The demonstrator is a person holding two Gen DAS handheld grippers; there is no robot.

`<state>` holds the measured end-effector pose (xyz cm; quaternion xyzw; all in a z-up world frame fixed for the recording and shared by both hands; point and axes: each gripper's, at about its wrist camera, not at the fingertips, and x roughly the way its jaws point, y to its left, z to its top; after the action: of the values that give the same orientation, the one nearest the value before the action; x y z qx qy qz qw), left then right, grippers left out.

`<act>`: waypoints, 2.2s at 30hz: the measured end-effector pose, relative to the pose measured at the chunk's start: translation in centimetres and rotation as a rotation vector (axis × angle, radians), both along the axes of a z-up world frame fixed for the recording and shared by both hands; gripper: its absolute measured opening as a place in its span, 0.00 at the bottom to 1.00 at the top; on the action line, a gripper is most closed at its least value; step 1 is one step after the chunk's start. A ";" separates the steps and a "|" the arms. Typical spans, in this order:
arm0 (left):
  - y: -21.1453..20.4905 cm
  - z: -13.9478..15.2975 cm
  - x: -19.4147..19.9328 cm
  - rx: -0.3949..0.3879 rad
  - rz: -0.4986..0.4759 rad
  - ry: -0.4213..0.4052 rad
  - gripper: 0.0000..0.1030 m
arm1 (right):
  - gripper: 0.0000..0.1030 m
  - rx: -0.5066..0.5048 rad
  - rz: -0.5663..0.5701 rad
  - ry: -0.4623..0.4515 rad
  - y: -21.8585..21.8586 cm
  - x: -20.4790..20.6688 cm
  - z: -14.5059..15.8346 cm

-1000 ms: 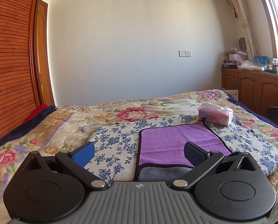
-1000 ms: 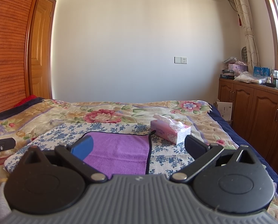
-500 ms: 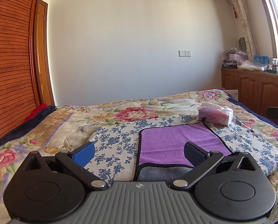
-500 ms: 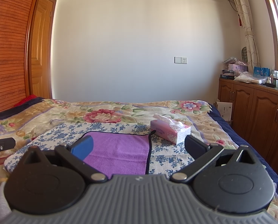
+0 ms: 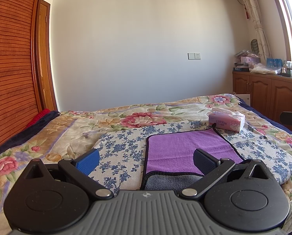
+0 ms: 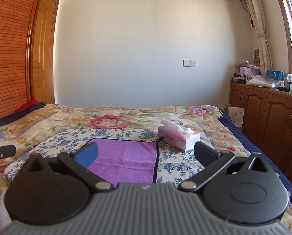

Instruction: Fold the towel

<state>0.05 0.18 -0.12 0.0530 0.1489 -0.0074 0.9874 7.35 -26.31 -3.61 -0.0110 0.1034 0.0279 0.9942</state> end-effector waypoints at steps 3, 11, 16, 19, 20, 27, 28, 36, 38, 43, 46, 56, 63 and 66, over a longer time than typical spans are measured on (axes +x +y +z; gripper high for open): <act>0.0 0.0 0.0 0.000 0.000 0.000 1.00 | 1.00 0.000 0.000 0.000 0.0 0.1 -0.1; 0.0 0.0 0.0 0.000 0.001 0.002 1.00 | 1.00 0.000 0.003 0.004 0.2 0.0 0.1; 0.3 -0.6 0.3 0.001 0.003 0.012 1.00 | 1.00 0.009 0.005 0.017 0.1 0.5 -0.4; 0.0 -1.0 0.6 0.003 0.006 0.025 1.00 | 1.00 0.004 0.011 0.025 0.3 0.8 -0.5; -0.1 -1.1 0.7 0.004 0.006 0.029 1.00 | 1.00 0.001 0.014 0.027 0.3 0.9 -0.5; -0.3 -1.3 1.9 0.027 -0.002 0.063 1.00 | 1.00 -0.009 0.022 0.041 0.5 1.5 -0.7; -0.3 -1.4 2.1 0.026 -0.004 0.069 1.00 | 1.00 -0.010 0.024 0.044 0.5 1.5 -0.7; -0.2 -2.0 3.6 0.024 -0.023 0.114 1.00 | 1.00 -0.021 0.033 0.069 0.7 2.5 -1.1; -0.2 -2.1 3.9 0.020 -0.029 0.122 1.00 | 1.00 -0.020 0.036 0.080 0.7 2.8 -1.3; -0.1 -2.6 5.1 0.013 -0.043 0.148 1.00 | 1.00 -0.032 0.044 0.102 0.9 3.6 -1.6; 0.0 -2.9 5.8 0.007 -0.061 0.160 1.00 | 1.00 -0.040 0.050 0.124 0.9 4.3 -1.8; 0.3 -3.7 8.1 -0.035 -0.115 0.195 0.96 | 1.00 -0.075 0.095 0.207 1.3 6.2 -3.0; 0.5 -4.3 9.4 -0.035 -0.129 0.211 0.93 | 1.00 -0.095 0.131 0.269 1.6 7.4 -3.8; 0.7 -4.6 10.1 -0.034 -0.131 0.225 0.92 | 1.00 -0.107 0.143 0.296 1.8 7.9 -4.2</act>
<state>10.12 0.87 -4.73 0.0447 0.2549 -0.0802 0.9626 15.29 -24.54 -7.81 -0.0671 0.2491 0.0940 0.9616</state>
